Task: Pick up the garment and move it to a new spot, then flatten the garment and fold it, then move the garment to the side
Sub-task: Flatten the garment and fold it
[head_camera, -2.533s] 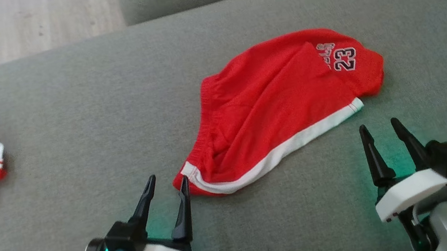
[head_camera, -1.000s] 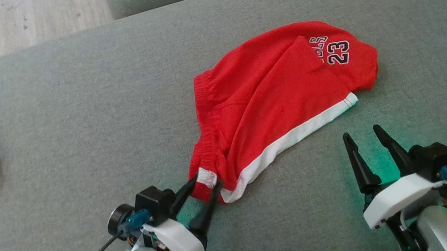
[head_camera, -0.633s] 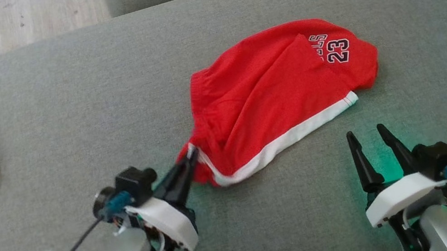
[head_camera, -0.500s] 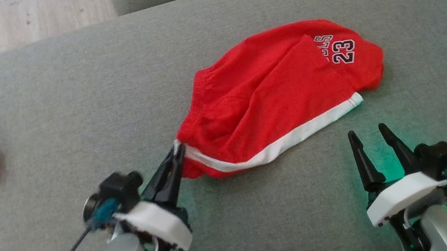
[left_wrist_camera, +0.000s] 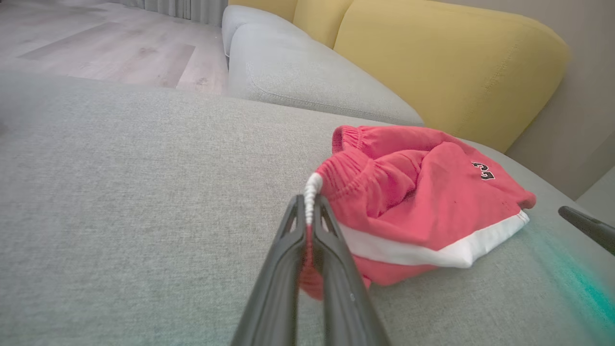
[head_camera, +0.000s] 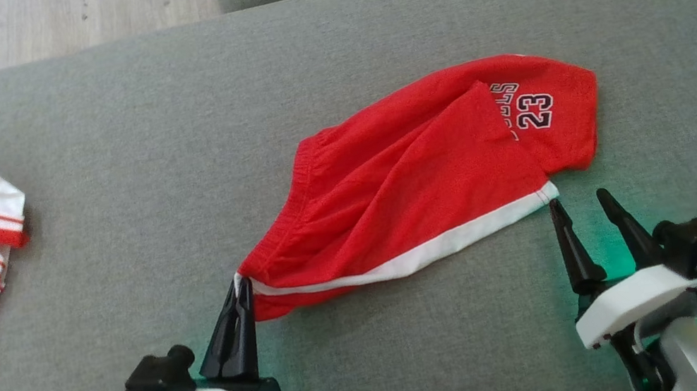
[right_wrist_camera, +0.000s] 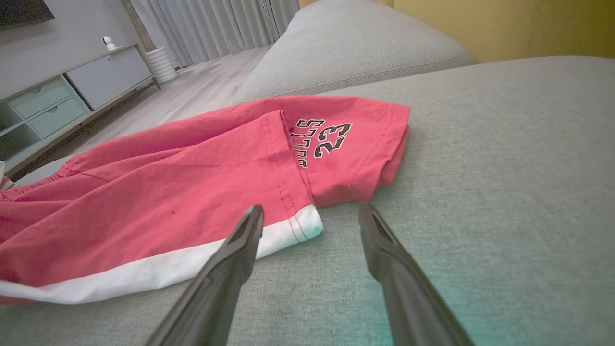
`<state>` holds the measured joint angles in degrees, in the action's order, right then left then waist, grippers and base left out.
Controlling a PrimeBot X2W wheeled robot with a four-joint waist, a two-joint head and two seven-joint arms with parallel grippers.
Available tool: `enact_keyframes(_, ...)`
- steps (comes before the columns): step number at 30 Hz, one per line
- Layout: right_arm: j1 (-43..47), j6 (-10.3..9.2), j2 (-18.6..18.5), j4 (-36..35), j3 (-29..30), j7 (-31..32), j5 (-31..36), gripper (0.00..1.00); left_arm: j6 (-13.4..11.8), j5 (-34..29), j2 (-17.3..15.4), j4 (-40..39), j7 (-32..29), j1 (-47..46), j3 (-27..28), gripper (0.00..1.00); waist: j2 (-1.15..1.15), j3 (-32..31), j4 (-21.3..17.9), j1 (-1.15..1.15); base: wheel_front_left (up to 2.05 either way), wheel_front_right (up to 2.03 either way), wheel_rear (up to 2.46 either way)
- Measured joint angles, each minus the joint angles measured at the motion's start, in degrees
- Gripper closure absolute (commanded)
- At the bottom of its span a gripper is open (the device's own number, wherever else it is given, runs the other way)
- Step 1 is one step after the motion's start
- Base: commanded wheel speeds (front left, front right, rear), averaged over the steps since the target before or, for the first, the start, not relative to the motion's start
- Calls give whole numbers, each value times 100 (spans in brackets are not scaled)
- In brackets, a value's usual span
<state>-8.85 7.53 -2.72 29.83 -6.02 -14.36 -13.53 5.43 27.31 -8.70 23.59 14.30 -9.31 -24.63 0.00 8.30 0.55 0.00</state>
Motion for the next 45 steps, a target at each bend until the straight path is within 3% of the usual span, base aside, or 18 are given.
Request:
enact_keyframes(8, -317, 0, 0, 323, -27, 0, -237, 0, 167, -479, 297, 80, 0, 9, 328, 100, 0, 122, 156, 0, 0, 0, 0)
enact_keyframes(17, -862, 0, -4, 1394, -30, -36, 14, 0, 172, -578, 383, 124, 0, -49, 281, 100, 0, 301, 269, 0, 0, 0, 0)
enact_keyframes(18, -931, 0, -5, 1483, -40, -60, 15, 21, 172, -578, 381, 124, 0, -66, 263, 100, 0, 314, 276, 0, 0, 0, 0)
enact_keyframes(20, -1073, 0, -24, 1615, -99, -60, -14, 100, 172, -577, 378, 115, 0, -104, 256, 100, 0, 336, 284, 0, 0, 0, 0)
enact_keyframes(28, -1118, 0, -22, 1490, -259, -42, -344, 100, 174, -561, 354, 25, 0, -109, 283, 100, 0, 260, 212, 1, 0, 0, 0)
enact_keyframes(38, -972, 0, -21, 7, -260, -41, -1085, 100, 215, -559, 59, -560, 0, -505, 441, 100, 0, -179, -30, 0, 0, 0, 0)
enact_keyframes(45, -1756, 0, -356, -1007, 102, 227, -1991, 100, 216, -219, -355, -1017, 14, -1434, 387, 100, 0, -596, -100, 0, 0, 0, 0)
